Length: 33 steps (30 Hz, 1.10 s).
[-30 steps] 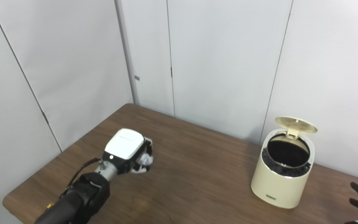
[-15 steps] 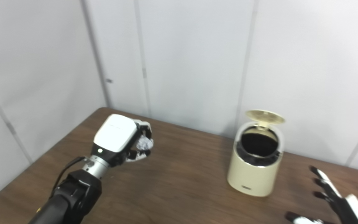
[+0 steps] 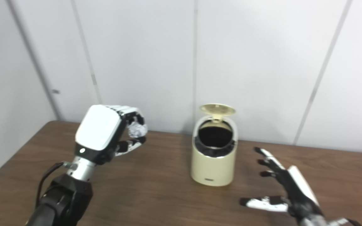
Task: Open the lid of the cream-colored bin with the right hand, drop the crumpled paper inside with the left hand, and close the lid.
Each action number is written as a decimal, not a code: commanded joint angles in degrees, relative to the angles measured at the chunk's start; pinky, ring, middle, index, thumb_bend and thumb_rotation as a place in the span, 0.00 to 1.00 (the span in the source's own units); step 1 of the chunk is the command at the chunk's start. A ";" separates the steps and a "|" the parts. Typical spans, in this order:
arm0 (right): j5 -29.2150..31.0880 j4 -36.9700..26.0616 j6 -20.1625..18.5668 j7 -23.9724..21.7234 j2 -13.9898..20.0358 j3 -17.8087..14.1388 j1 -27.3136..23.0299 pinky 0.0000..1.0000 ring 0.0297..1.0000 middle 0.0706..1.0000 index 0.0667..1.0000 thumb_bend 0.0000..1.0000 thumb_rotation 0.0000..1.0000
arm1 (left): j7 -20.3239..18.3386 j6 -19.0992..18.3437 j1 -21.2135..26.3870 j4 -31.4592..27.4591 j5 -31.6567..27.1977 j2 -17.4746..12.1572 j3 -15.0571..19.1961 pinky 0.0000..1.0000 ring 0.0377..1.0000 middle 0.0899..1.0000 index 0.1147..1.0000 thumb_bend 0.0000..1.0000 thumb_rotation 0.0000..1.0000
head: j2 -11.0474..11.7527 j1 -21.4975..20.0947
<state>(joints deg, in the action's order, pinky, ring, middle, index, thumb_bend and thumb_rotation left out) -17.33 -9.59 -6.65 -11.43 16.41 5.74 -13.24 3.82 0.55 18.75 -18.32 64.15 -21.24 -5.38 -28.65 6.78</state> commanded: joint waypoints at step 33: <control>-6.75 -1.60 0.44 3.19 -4.24 2.84 -1.87 0.67 0.83 0.94 0.89 0.76 0.23 | 8.12 5.59 15.53 13.62 -1.12 10.03 -9.11 0.26 0.35 0.36 0.45 0.52 0.00 | 3.56 -10.17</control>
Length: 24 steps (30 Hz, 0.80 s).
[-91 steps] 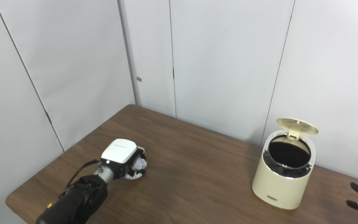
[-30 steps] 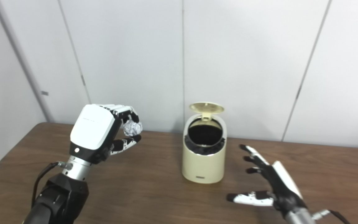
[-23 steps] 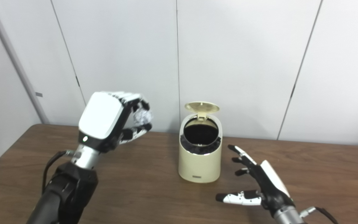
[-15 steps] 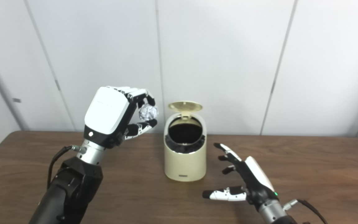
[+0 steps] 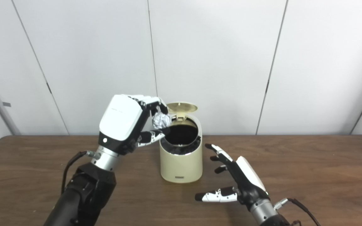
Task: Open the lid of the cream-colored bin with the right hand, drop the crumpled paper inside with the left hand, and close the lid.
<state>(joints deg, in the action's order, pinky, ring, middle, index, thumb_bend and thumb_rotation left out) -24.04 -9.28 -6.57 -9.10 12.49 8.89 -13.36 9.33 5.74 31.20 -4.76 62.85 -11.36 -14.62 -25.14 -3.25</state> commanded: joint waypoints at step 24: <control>-1.47 -3.39 -0.70 1.13 -0.77 -0.35 -1.08 0.65 0.83 0.93 0.89 0.77 0.23 | 8.92 0.16 8.51 15.81 0.43 0.09 -5.14 0.27 0.39 0.36 0.45 0.52 0.00 | -0.06 -1.20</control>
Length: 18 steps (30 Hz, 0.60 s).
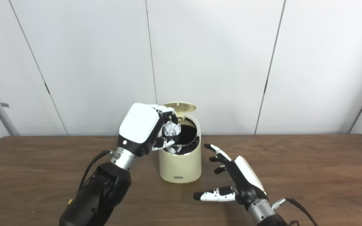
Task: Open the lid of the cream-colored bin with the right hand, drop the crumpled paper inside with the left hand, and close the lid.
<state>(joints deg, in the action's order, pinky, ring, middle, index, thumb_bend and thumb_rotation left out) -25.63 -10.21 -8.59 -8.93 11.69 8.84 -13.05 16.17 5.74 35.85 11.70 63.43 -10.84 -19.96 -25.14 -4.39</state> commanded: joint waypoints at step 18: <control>0.87 -3.39 0.52 0.53 0.18 -0.79 -1.22 0.63 0.82 0.93 0.90 0.77 0.21 | 2.65 -1.58 6.25 5.37 -1.01 -0.33 -2.21 0.33 0.42 0.43 0.43 0.53 0.00 | -0.42 -0.32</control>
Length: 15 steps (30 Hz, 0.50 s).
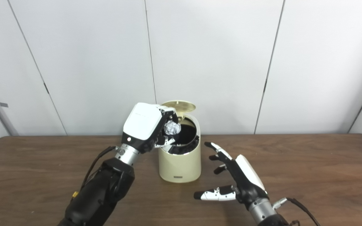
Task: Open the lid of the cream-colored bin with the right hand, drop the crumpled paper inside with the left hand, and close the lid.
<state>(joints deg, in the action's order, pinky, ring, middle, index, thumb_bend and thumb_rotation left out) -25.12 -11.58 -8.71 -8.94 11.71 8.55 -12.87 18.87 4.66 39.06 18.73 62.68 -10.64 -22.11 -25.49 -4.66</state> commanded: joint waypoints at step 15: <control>0.69 -1.48 0.77 0.74 0.07 -0.52 -1.62 0.63 0.82 0.94 0.90 0.77 0.23 | -3.39 -0.10 2.10 -5.47 -2.16 -1.56 0.24 0.36 0.45 0.50 0.67 0.90 0.24 | -0.21 0.42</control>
<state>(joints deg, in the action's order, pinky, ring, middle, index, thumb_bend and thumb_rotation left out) -24.80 -11.58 -8.91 -8.95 11.71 8.54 -12.87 14.92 4.72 39.01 15.55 61.16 -11.69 -22.51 -25.66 -4.22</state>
